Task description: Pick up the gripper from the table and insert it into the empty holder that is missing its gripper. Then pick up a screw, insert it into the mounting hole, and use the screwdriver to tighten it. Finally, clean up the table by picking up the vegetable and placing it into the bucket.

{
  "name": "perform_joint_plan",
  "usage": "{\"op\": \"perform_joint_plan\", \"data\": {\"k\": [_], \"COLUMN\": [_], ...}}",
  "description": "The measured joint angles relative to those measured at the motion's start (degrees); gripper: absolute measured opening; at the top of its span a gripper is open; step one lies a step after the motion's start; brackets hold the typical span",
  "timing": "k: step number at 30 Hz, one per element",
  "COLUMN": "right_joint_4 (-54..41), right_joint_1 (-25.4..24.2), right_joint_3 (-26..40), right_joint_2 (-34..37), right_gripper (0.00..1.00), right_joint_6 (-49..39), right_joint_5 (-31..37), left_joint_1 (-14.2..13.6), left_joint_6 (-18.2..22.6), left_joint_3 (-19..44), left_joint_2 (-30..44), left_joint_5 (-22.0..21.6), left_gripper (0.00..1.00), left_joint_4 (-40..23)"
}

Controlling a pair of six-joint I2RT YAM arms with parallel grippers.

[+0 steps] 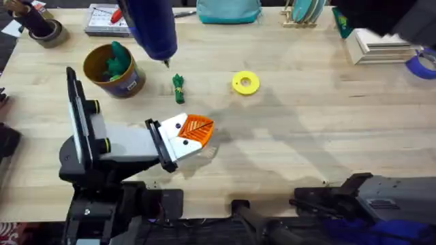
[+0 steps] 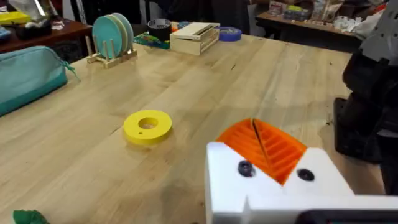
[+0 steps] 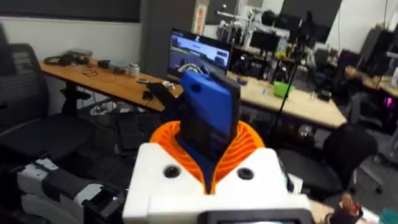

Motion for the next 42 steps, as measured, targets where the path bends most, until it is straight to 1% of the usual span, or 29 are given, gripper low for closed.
{"op": "perform_joint_plan", "data": {"k": [1, 2, 5, 7, 15, 20, 24, 35, 42], "right_joint_4": [7.67, 10.26, 15.59, 17.08, 17.57, 20.66, 20.80, 20.91, 20.93], "right_joint_1": [0.00, 0.00, 0.00, 0.00, 0.00, 0.00, 0.02, 1.09, 2.60], "right_joint_3": [-2.92, -3.91, -6.54, -7.84, -9.82, -11.38, -12.30, -12.35, -12.35], "right_joint_2": [0.02, 0.01, 0.00, 0.02, 0.00, 0.01, 0.00, 0.01, 0.00], "right_gripper": [0.025, 0.025, 0.025, 0.025, 0.025, 0.025, 0.025, 0.025, 0.025], "right_joint_6": [3.18, 4.33, 7.46, 9.05, 11.49, 11.91, 12.06, 12.11, 11.88], "right_joint_5": [-0.28, -0.31, -0.52, -0.73, -1.16, -1.18, -1.24, -1.99, -2.49], "left_joint_1": [0.00, 0.00, 0.00, 0.00, 0.00, 0.00, 0.00, 0.00, 0.00], "left_joint_6": [0.00, 0.00, 0.00, 0.00, 0.00, 0.00, 0.00, 0.00, 0.00], "left_joint_3": [0.00, -0.01, 0.00, 0.00, 0.00, 0.00, 0.00, 0.00, 0.00], "left_joint_2": [-0.01, -0.01, 0.01, 0.00, -0.01, -0.01, -0.01, -0.01, 0.00], "left_joint_5": [0.00, 0.00, 0.00, 0.00, 0.00, 0.00, 0.00, 0.00, 0.00], "left_gripper": [0.007, 0.007, 0.007, 0.007, 0.007, 0.007, 0.007, 0.007, 0.007], "left_joint_4": [0.00, 0.00, 0.00, 0.00, 0.00, 0.00, 0.00, 0.00, 0.00]}}
